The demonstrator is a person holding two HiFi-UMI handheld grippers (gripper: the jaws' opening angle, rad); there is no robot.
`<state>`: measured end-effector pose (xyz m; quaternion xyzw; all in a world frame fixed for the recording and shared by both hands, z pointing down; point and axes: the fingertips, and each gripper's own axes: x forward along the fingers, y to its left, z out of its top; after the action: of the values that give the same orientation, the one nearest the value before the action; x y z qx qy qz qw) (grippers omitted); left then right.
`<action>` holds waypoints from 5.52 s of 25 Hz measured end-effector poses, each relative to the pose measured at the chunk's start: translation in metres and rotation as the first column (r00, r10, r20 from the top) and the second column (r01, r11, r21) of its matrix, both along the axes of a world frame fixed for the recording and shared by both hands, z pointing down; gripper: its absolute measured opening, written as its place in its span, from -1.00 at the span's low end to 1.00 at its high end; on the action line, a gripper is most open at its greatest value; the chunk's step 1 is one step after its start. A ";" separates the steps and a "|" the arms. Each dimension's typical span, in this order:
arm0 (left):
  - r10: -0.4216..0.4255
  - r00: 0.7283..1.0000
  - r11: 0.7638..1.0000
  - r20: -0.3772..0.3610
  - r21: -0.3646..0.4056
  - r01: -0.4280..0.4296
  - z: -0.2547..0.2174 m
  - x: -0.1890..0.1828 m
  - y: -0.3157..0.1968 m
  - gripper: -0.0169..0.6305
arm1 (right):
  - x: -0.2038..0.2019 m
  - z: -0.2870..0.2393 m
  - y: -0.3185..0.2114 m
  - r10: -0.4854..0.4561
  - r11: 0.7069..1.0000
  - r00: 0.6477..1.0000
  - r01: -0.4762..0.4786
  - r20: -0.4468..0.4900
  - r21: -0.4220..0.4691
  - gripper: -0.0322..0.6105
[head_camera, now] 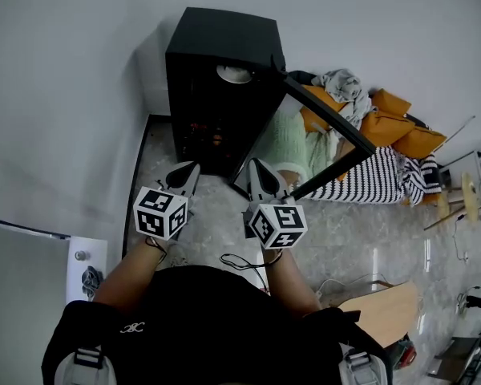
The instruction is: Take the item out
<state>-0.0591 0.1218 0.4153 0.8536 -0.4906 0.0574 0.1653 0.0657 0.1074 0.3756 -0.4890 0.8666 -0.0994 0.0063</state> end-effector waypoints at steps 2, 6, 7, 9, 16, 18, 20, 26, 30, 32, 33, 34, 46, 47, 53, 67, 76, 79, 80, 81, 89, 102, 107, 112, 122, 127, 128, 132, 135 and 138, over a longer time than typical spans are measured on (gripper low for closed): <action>0.011 1.000 1.000 -0.009 0.007 -0.011 -0.003 -0.011 -0.013 -0.93 | -0.013 -0.003 -0.010 0.009 1.000 1.000 -0.009 -0.011 -0.002 -0.88; 0.035 0.999 0.999 -0.034 0.014 -0.035 -0.009 -0.037 -0.034 -0.93 | -0.038 -0.009 -0.025 0.035 0.999 0.999 -0.035 -0.022 -0.006 -0.88; 0.040 0.998 0.999 -0.039 0.016 -0.039 -0.010 -0.044 -0.039 -0.93 | -0.043 -0.011 -0.027 0.046 0.999 0.999 -0.046 -0.026 -0.003 -0.88; 0.050 0.998 0.999 -0.047 0.015 -0.049 -0.008 -0.056 -0.048 -0.93 | -0.053 -0.012 -0.033 0.067 0.998 0.997 -0.067 -0.029 0.001 -0.88; 0.084 0.994 0.996 -0.066 -0.007 -0.084 0.005 -0.089 -0.068 -0.93 | -0.083 -0.007 -0.043 0.119 0.993 0.992 -0.119 -0.039 -0.006 -0.88; 0.091 0.993 0.996 -0.072 -0.016 -0.092 0.006 -0.095 -0.073 -0.93 | -0.089 -0.006 -0.045 0.126 0.992 0.991 -0.126 -0.042 -0.009 -0.88; 0.096 0.992 0.995 -0.079 -0.027 -0.098 0.009 -0.098 -0.077 -0.93 | -0.092 -0.001 -0.047 0.129 0.991 0.990 -0.130 -0.050 -0.019 -0.88; 0.108 0.992 0.993 -0.062 -0.044 -0.111 0.018 -0.098 -0.091 -0.93 | -0.086 0.012 -0.061 0.151 0.987 0.988 -0.153 -0.040 -0.042 -0.88; 0.107 0.993 0.993 -0.043 -0.050 -0.109 0.022 -0.094 -0.105 -0.93 | -0.082 0.017 -0.080 0.149 0.988 0.988 -0.150 -0.032 -0.035 -0.88; 0.103 0.994 0.993 -0.038 -0.050 -0.105 0.022 -0.090 -0.114 -0.93 | -0.078 0.020 -0.093 0.143 0.989 0.989 -0.144 -0.035 -0.035 -0.88; 0.101 0.994 0.993 -0.034 -0.051 -0.103 0.022 -0.089 -0.118 -0.93 | -0.076 0.020 -0.099 0.139 0.990 0.990 -0.140 -0.038 -0.032 -0.88; 0.100 0.995 0.993 -0.029 -0.054 -0.102 0.022 -0.087 -0.123 -0.93 | -0.074 0.019 -0.105 0.136 0.990 0.990 -0.137 -0.042 -0.028 -0.88; 0.030 0.997 0.989 0.078 -0.144 -0.018 0.052 -0.053 -0.213 -0.93 | -0.044 0.027 -0.193 0.080 0.997 0.983 -0.079 -0.164 0.016 -0.88; 0.023 0.996 0.988 0.083 -0.155 -0.010 0.055 -0.049 -0.220 -0.93 | -0.044 0.028 -0.199 0.068 0.998 0.979 -0.065 -0.191 0.025 -0.88; -0.045 0.997 0.980 0.067 -0.189 0.057 0.067 -0.036 -0.259 -0.93 | -0.054 0.031 -0.229 -0.028 0.994 0.936 0.064 -0.350 0.090 -0.88; -0.355 0.825 0.902 -0.440 -0.393 0.178 0.085 -0.022 -0.322 -0.93 | -0.052 0.051 -0.270 -0.198 0.971 0.898 0.234 -0.392 0.046 -0.88; -0.492 0.488 0.859 -0.721 -0.494 0.136 0.105 -0.037 -0.347 -0.92 | -0.056 0.070 -0.281 -0.255 0.963 0.889 0.268 -0.380 -0.020 -0.88; -0.510 0.437 0.853 -0.741 -0.502 0.144 0.115 -0.046 -0.357 -0.92 | -0.058 0.071 -0.285 -0.258 0.962 0.885 0.271 -0.388 -0.024 -0.88; -0.513 0.426 0.852 -0.745 -0.502 0.148 0.118 -0.049 -0.361 -0.92 | -0.059 0.070 -0.288 -0.259 0.962 0.884 0.271 -0.389 -0.025 -0.88; -0.513 0.420 0.853 -0.749 -0.499 0.153 0.121 -0.051 -0.366 -0.92 | -0.060 0.070 -0.290 -0.259 0.962 0.883 0.271 -0.391 -0.026 -0.88; -0.512 0.399 0.854 -0.761 -0.500 0.143 0.137 -0.054 -0.391 -0.74 | -0.062 0.074 -0.301 -0.265 0.962 0.874 0.270 -0.408 -0.047 -0.88; -0.530 0.280 0.848 -0.800 -0.510 0.146 0.150 -0.057 -0.415 -0.61 | -0.057 0.083 -0.298 -0.263 0.963 0.861 0.264 -0.436 -0.061 -0.88; -0.526 0.258 0.850 -0.810 -0.508 0.137 0.151 -0.054 -0.415 -0.62 | -0.056 0.086 -0.298 -0.263 0.963 0.860 0.261 -0.438 -0.065 -0.88; -0.525 0.237 0.851 -0.817 -0.510 0.127 0.148 -0.053 -0.413 -0.63 | -0.059 0.086 -0.300 -0.268 0.962 0.859 0.265 -0.436 -0.068 -0.88; -0.499 0.272 0.866 -0.823 -0.485 0.122 0.140 -0.051 -0.414 -0.84 | -0.061 0.089 -0.299 -0.277 0.959 0.858 0.272 -0.433 -0.075 -0.88; -0.503 0.278 0.863 -0.818 -0.490 0.120 0.140 -0.051 -0.412 -0.84 | -0.062 0.090 -0.299 -0.282 0.958 0.855 0.277 -0.435 -0.077 -0.88; -0.504 0.280 0.863 -0.817 -0.492 0.120 0.141 -0.051 -0.411 -0.84 | -0.062 0.090 -0.299 -0.283 0.958 0.855 0.278 -0.435 -0.077 -0.88; -0.505 0.284 0.862 -0.815 -0.494 0.115 0.142 -0.051 -0.405 -0.84 | -0.064 0.094 -0.296 -0.290 0.956 0.853 0.284 -0.435 -0.079 -0.88; -0.507 0.282 0.861 -0.815 -0.496 0.113 0.144 -0.051 -0.399 -0.84 | -0.065 0.096 -0.292 -0.295 0.953 0.848 0.292 -0.441 -0.077 -0.88; -0.507 0.282 0.860 -0.814 -0.499 0.105 0.144 -0.052 -0.394 -0.84 | -0.066 0.099 -0.293 -0.278 0.957 0.834 0.282 -0.476 -0.065 -0.88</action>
<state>-0.1107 -0.2720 0.5597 0.5734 -0.4468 -0.3837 0.5695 -0.0004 -0.1853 0.4741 -0.3662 0.9034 0.0283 -0.2215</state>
